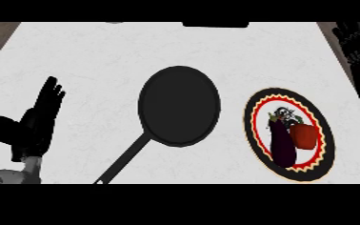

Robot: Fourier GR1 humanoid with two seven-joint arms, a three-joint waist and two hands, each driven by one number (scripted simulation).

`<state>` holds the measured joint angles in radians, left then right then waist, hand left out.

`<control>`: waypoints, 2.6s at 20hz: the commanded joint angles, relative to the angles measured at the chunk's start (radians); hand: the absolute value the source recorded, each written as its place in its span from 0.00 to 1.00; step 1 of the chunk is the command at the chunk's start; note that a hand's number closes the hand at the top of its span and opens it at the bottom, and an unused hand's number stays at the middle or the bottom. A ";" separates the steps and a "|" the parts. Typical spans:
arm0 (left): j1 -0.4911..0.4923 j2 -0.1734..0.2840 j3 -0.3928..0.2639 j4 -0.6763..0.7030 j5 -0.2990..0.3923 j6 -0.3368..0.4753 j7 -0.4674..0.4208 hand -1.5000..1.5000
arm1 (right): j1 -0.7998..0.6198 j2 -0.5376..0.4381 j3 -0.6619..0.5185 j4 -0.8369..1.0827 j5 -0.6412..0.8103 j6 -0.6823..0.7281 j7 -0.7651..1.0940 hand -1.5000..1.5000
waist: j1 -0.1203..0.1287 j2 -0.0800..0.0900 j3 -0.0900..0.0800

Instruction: Pick the eggplant from the plate and place it in the pan

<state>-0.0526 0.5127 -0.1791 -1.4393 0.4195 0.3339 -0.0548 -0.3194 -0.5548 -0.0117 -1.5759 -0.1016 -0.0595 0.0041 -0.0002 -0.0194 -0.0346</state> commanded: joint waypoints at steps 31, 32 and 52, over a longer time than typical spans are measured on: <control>-0.086 0.091 -0.019 0.154 -0.163 0.005 0.240 0.50 | 0.292 -0.158 -0.308 0.350 -0.439 0.611 0.002 0.00 | 0.009 0.024 0.035; -0.046 0.105 -0.014 0.136 -0.141 -0.038 0.216 0.50 | 0.260 -0.179 -0.286 0.335 -0.415 0.587 0.043 0.00 | 0.024 0.022 0.034; -0.146 0.017 0.108 0.265 -0.250 -0.120 0.217 0.50 | 0.228 -0.079 -0.077 0.176 -0.086 0.676 0.163 0.00 | -0.006 0.020 0.034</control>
<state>-0.1447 0.5579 -0.1185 -1.2748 0.1858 0.2613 0.2137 -0.1264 -0.6708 -0.0923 -1.3442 -0.2280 0.6250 0.1473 0.0007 -0.0002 0.0000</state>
